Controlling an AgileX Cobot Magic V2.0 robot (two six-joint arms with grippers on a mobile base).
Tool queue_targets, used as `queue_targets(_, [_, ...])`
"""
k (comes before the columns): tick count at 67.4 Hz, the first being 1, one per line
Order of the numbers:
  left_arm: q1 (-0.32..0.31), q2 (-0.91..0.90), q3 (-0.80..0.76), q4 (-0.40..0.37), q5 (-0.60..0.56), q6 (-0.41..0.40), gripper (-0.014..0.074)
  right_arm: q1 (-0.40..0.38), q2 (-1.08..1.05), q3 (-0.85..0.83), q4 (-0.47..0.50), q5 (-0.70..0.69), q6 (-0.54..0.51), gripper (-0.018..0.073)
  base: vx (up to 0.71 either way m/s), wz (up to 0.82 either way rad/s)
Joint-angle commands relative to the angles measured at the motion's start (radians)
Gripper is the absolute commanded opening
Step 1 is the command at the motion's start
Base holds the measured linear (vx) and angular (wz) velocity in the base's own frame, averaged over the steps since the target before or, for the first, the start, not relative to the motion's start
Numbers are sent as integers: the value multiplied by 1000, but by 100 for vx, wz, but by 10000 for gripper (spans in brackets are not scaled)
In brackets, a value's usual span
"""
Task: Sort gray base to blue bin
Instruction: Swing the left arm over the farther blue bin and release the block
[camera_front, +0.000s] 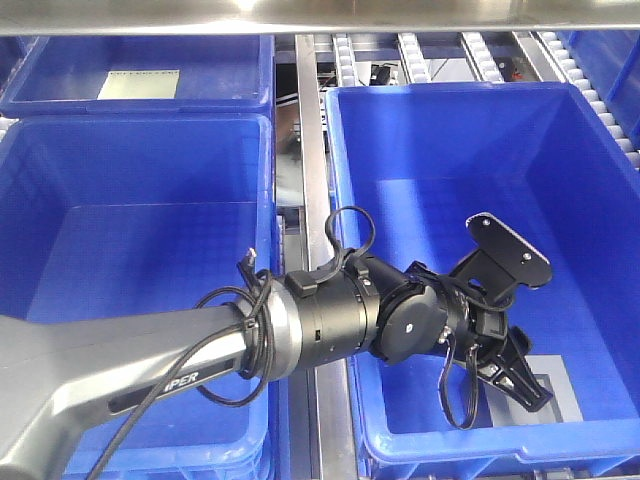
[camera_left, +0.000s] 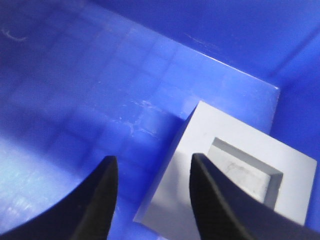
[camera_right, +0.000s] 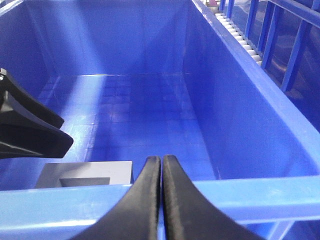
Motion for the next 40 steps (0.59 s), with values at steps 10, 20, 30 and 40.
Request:
queue_targets(10, [-5, -138, -31, -4, 60, -3, 59, -2, 18, 2, -7, -65, -11, -5, 0, 0])
queue_targets(20, [-6, -188, -30, 1, 109, -3, -9, -2, 18, 2, -7, -65, -11, -5, 0, 0])
queue_targets(30, [-6, -275, 37, 1, 112, -3, -8, -2, 18, 2, -7, -65, -11, -5, 0, 0])
queue_targets(40, [-6, -407, 200, 1, 40, -3, -8, -2, 18, 2, -7, -65, -11, -5, 0, 0])
